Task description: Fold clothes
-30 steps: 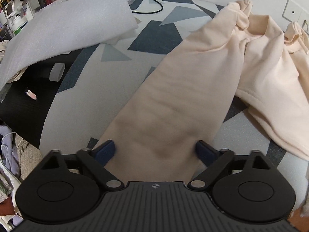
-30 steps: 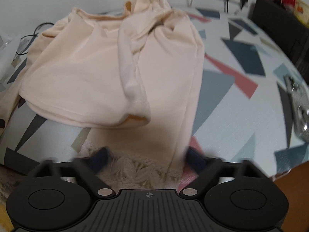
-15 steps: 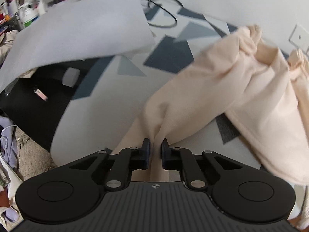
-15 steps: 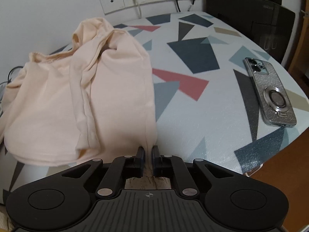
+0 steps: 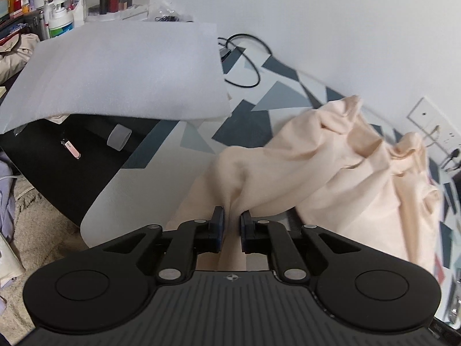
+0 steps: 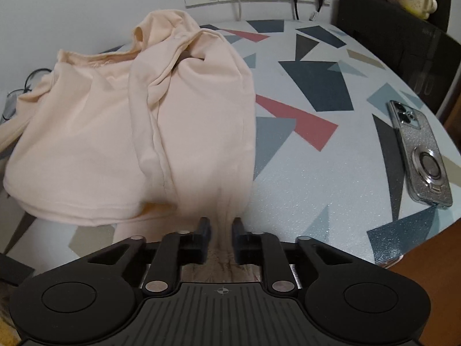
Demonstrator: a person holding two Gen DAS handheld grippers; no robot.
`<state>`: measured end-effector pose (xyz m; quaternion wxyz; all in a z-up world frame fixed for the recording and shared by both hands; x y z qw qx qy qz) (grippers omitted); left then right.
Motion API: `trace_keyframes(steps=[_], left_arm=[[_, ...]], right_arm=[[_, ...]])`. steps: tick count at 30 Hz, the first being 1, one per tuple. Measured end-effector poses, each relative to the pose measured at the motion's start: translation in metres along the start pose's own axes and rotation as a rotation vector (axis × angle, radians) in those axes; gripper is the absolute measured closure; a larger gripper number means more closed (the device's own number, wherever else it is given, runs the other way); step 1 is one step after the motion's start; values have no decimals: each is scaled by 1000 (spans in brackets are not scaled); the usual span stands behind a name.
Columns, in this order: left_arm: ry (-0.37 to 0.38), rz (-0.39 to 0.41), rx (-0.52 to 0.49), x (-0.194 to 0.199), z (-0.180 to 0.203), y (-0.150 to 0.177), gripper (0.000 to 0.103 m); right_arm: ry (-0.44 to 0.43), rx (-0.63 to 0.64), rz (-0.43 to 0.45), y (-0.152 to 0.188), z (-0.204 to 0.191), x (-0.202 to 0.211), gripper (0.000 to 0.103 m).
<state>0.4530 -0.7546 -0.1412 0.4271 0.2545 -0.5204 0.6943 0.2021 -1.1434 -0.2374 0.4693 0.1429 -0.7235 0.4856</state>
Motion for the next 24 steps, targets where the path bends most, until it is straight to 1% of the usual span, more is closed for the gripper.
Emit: trace_keyframes(steps=[2, 4, 7, 9, 12, 13, 14, 16, 17, 19, 20, 21, 22, 23, 24], left_arm=[[37, -13, 1, 13, 4, 2, 92], [66, -5, -23, 27, 11, 4, 92], [110, 35, -56, 50, 21, 0, 92], [139, 58, -51, 61, 25, -7, 92], [216, 111, -37, 79, 35, -24, 98], [238, 137, -43, 85, 41, -30, 98], [248, 172, -66, 91, 47, -36, 98], [234, 239, -124, 98, 58, -46, 98], [224, 252, -140, 97, 62, -50, 98], [208, 248, -149, 89, 66, -56, 97], [197, 233, -153, 82, 67, -58, 95], [184, 205, -164, 73, 66, -56, 84], [172, 174, -181, 62, 66, -52, 54], [147, 143, -205, 51, 64, -45, 34], [107, 118, -235, 39, 61, -36, 18]], right_arm=[[-32, -93, 40, -1, 11, 9, 96], [-67, -174, 123, -5, 19, 26, 96], [-70, -214, 247, -15, 25, 57, 97], [-86, -241, 323, -24, 28, 76, 98], [-87, -282, 417, -36, 36, 98, 98], [-85, -299, 443, -40, 39, 103, 98], [-84, -319, 469, -43, 44, 109, 98], [-85, -364, 517, -50, 54, 118, 98], [-85, -386, 541, -53, 59, 122, 98], [-100, -435, 584, -59, 70, 127, 98], [-114, -468, 604, -62, 75, 129, 98], [-134, -499, 616, -65, 79, 130, 98], [-157, -531, 626, -67, 82, 130, 98], [-179, -562, 635, -69, 86, 130, 98], [-206, -587, 641, -73, 88, 130, 98]])
Point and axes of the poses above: each gripper's, at about its wrist camera, not at the fingertips, and x roughly against the way its jaws point, z to its right, y to its underside, the point moved 5 cm from there along -x, roughly the way its jaws point, and after that the axes turned 9 degrees about x, right-handed, at the moved point
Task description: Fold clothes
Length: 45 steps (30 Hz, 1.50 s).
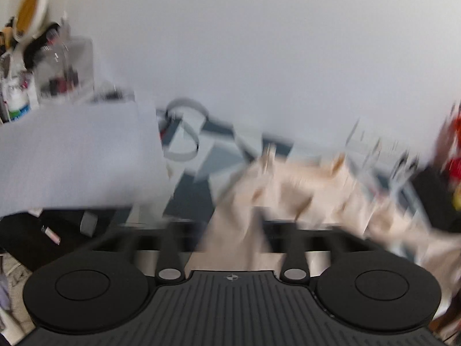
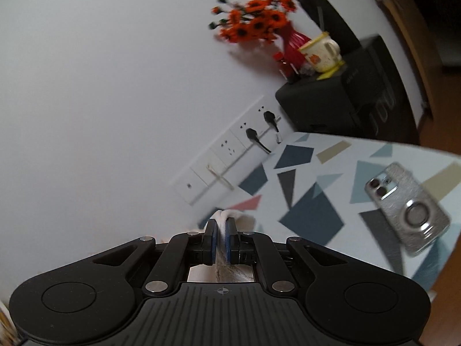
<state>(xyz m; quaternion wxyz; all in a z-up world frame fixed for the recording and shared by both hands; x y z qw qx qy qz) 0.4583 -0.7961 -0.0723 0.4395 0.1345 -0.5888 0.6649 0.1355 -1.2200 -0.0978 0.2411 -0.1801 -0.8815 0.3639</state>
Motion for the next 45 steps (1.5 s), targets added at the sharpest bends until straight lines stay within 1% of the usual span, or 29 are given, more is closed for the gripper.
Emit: trace_keyframes(steps=[1, 2, 4, 5, 8, 10, 13, 15, 17, 18, 19, 20, 21, 22, 26, 29, 33, 36, 39, 42, 45], left_arm=[[-32, -30, -41, -9, -1, 14, 18], [-56, -63, -88, -18, -2, 30, 18], [-97, -136, -169, -35, -5, 61, 18], [-99, -170, -184, -41, -9, 76, 18], [-115, -228, -183, -50, -26, 115, 17], [-127, -247, -155, -55, -36, 134, 17], [-102, -259, -121, -62, -35, 151, 17], [-106, -260, -132, -69, -30, 157, 17], [-130, -256, -149, -78, -26, 163, 18], [-133, -242, -138, -79, -27, 164, 20], [-130, -220, -112, -79, -30, 163, 35], [-134, -200, -82, -78, -34, 160, 46], [-137, -190, -43, -75, -40, 156, 74], [-136, -186, -1, -73, -47, 151, 89], [-118, -176, 184, -59, -71, 136, 93], [-101, -139, 240, -33, -67, 117, 93], [-27, -84, 320, 3, -51, 81, 93], [6, -29, 341, 21, -36, 49, 93], [12, 20, 311, 25, -16, 15, 93], [-12, 54, 274, 17, 4, -19, 93], [-34, 95, 262, -1, 20, -54, 93]], right_arm=[[-20, -22, 1, -3, -2, -3, 98], [-36, -19, 2, -5, -7, -6, 98], [-63, 24, 4, -9, -22, -11, 98], [-74, 57, 6, -12, -32, -14, 98], [-108, 104, -6, -19, -56, -24, 98], [-116, 124, -26, -23, -70, -32, 98], [-127, 155, -50, -29, -90, -45, 98], [-142, 182, -59, -33, -104, -53, 98], [-157, 209, -68, -35, -118, -60, 98], [-165, 224, -71, -37, -125, -64, 98], [-173, 238, -71, -39, -131, -66, 98], [-181, 252, -72, -40, -136, -69, 98], [-190, 260, -71, -42, -140, -71, 98], [-199, 266, -69, -44, -143, -72, 98], [-225, 259, -67, -52, -143, -77, 98], [-242, 233, -82, -57, -133, -82, 98], [-258, 234, -115, -58, -115, -94, 98], [-275, 205, -147, -56, -98, -104, 98], [-286, 187, -156, -59, -82, -115, 98], [-289, 162, -155, -69, -66, -130, 98], [-280, 113, -163, -84, -53, -154, 98]])
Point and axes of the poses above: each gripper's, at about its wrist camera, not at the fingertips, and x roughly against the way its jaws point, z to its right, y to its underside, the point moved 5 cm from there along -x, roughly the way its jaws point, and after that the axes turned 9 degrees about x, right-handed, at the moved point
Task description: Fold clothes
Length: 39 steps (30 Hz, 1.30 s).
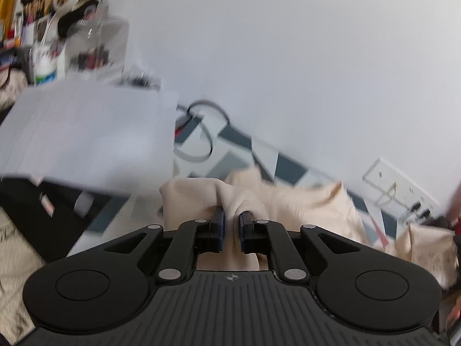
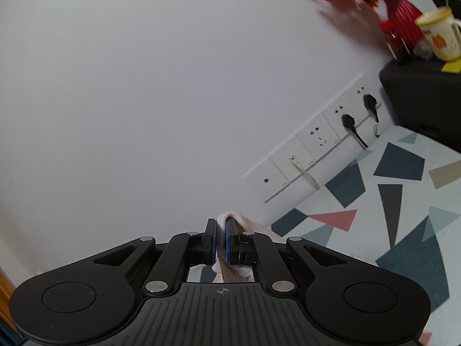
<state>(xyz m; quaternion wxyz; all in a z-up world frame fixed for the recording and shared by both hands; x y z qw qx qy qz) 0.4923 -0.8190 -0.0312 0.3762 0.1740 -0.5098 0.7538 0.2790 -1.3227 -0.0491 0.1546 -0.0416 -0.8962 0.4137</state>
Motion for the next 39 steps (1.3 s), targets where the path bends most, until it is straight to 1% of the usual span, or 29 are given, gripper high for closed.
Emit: trace_keyframes(steps=[2, 5, 8, 10, 11, 12, 14, 16, 19, 22, 23, 24, 26, 27, 28, 29, 30, 31, 32, 33, 34, 35, 36, 38, 39], left_arm=[[-6, 44, -8, -13, 20, -20, 93], [18, 120, -16, -25, 50, -47, 92], [90, 167, -69, -43, 83, -60, 92], [140, 194, -108, -56, 105, -67, 91], [164, 187, -124, -68, 113, -67, 91], [189, 165, -137, -84, 121, -65, 91], [212, 61, -146, -126, 125, -52, 90], [228, -58, -150, -170, 127, -36, 90], [226, -217, -149, -227, 115, -1, 90], [221, -370, -141, -264, 101, 37, 89], [227, -423, -143, -271, 96, 50, 89], [231, -460, -152, -274, 91, 62, 89], [258, -502, -197, -274, 86, 77, 83], [276, -518, -220, -270, 86, 82, 75], [300, -531, -233, -266, 86, 84, 64], [329, -546, -233, -262, 84, 82, 58], [352, -550, -221, -256, 81, 78, 46], [370, -548, -202, -248, 79, 71, 40], [384, -536, -187, -239, 77, 64, 32], [396, -514, -175, -227, 76, 55, 26], [415, -484, -166, -213, 73, 45, 22], [438, -453, -159, -202, 70, 34, 20], [459, -421, -152, -192, 67, 23, 16], [466, -342, -148, -184, 58, 0, 14], [441, -299, -154, -186, 53, -11, 14]], right_arm=[[5, -8, 14, -14, 6, -12, 98], [-17, 5, 73, -37, 2, -26, 98], [-77, 52, 146, -54, -19, -40, 98], [-120, 85, 153, -55, -36, -58, 98], [-146, 102, 138, -51, -45, -70, 98], [-171, 118, 115, -44, -53, -83, 98], [-200, 152, 29, -18, -68, -115, 98], [-204, 179, -85, 13, -78, -149, 97], [-172, 205, -266, 70, -80, -197, 97], [-133, 196, -447, 129, -71, -238, 97], [-130, 183, -497, 146, -67, -247, 97], [-128, 175, -534, 161, -65, -252, 97], [-123, 162, -598, 187, -63, -259, 97], [-124, 157, -621, 196, -63, -259, 97], [-127, 155, -637, 202, -63, -258, 97], [-128, 159, -652, 205, -63, -256, 96], [-127, 167, -668, 206, -64, -254, 91], [-127, 175, -685, 206, -65, -252, 88], [-129, 183, -698, 204, -68, -248, 77], [-132, 191, -710, 201, -73, -243, 69], [-142, 204, -706, 192, -79, -237, 66], [-154, 219, -692, 181, -86, -230, 62], [-170, 247, -657, 167, -93, -223, 62], [-190, 314, -556, 136, -104, -213, 62], [-185, 344, -498, 120, -107, -211, 62]])
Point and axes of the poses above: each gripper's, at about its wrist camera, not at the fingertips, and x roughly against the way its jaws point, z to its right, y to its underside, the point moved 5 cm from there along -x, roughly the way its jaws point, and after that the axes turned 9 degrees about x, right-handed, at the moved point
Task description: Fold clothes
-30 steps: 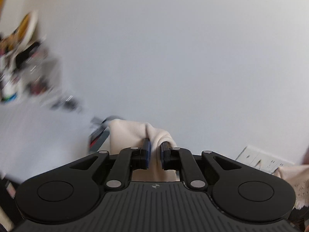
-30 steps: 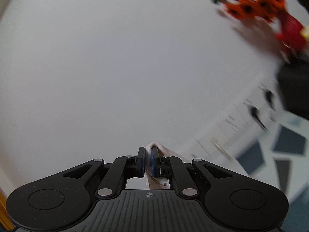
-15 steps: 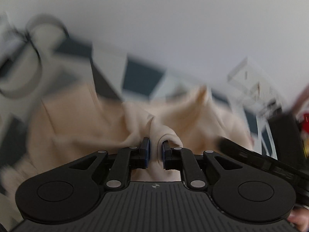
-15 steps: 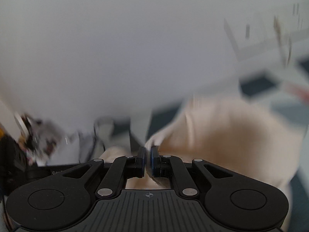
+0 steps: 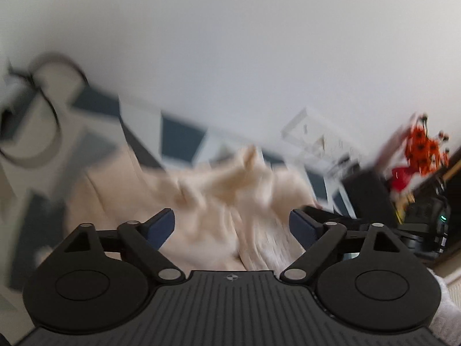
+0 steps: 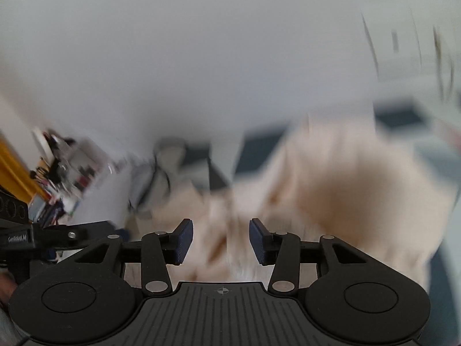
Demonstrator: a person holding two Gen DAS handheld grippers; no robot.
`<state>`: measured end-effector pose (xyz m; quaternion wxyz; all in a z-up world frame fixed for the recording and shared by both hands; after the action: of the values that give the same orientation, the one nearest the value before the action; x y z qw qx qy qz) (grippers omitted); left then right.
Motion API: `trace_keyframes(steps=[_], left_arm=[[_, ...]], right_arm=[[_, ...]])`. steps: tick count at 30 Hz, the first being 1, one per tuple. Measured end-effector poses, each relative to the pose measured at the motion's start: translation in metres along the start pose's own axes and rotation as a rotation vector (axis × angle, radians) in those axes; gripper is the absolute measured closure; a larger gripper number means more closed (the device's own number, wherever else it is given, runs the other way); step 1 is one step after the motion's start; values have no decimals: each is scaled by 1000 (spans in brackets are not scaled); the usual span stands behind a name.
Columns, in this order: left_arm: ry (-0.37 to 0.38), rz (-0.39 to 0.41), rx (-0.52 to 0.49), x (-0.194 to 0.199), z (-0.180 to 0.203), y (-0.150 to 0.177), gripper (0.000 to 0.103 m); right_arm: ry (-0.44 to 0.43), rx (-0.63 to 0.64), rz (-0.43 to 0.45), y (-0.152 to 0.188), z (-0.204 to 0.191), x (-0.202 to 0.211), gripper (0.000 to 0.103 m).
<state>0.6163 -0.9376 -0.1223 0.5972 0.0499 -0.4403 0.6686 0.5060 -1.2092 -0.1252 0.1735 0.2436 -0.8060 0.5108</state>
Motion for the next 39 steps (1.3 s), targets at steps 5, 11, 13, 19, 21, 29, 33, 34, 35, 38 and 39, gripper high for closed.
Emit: trace_keyframes(steps=[5, 11, 13, 19, 21, 29, 33, 34, 35, 38, 39], left_arm=[[-248, 135, -75, -25, -46, -39, 18], [-394, 10, -164, -86, -86, -31, 27], [-405, -18, -181, -94, -93, -23, 27], [-388, -80, -198, -104, -99, -5, 37], [-369, -104, -202, -108, -96, -3, 80], [-342, 12, -433, -100, -47, -11, 96], [-334, 114, -486, -115, -21, -47, 96], [-339, 130, -501, -124, -16, -55, 96], [-346, 139, -517, -137, -11, -62, 95], [-389, 134, -540, -178, -4, -75, 95], [-403, 127, -540, -192, -2, -78, 93]], right_arm=[[184, 126, 84, -53, 45, -13, 61], [358, 326, -130, -53, 106, -104, 62], [364, 326, -195, -44, 122, -124, 56], [362, 235, -225, -18, 141, -132, 34], [346, 256, -223, -16, 137, -130, 57], [404, 337, -132, -19, 116, -97, 97], [561, 351, -4, -36, 123, -60, 98], [596, 349, 19, -42, 127, -58, 98], [629, 347, 28, -47, 132, -58, 98], [693, 320, 19, -57, 153, -70, 98], [706, 306, 13, -59, 161, -77, 97]])
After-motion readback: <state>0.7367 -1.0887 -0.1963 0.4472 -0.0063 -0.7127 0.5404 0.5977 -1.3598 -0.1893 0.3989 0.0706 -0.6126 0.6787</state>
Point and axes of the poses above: each gripper's, at about its wrist camera, not at the fingertips, and x roughly against the way its jaws point, z to its right, y to its underside, the point moved 5 cm from there along -x, roughly the way its jaws point, and after that the axes turned 9 degrees about x, right-handed, at the moved point
